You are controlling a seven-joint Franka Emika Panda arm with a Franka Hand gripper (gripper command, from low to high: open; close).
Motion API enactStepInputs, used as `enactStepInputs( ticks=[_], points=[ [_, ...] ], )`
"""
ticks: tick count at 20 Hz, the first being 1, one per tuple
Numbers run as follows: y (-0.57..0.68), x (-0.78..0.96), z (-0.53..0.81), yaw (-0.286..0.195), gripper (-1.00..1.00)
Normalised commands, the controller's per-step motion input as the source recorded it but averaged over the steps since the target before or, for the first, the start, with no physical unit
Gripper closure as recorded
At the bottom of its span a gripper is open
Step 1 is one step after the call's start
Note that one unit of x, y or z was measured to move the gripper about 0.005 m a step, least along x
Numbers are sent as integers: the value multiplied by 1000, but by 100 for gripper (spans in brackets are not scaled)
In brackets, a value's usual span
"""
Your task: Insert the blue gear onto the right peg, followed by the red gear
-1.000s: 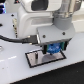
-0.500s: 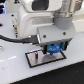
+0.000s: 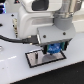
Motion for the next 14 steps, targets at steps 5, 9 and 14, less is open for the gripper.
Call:
enactStepInputs(
  ticks=[5,9,14],
  points=[
    [-13,135,150,0,100],
    [-90,91,31,0,100],
    [-154,124,-4,0,100]
  ],
)
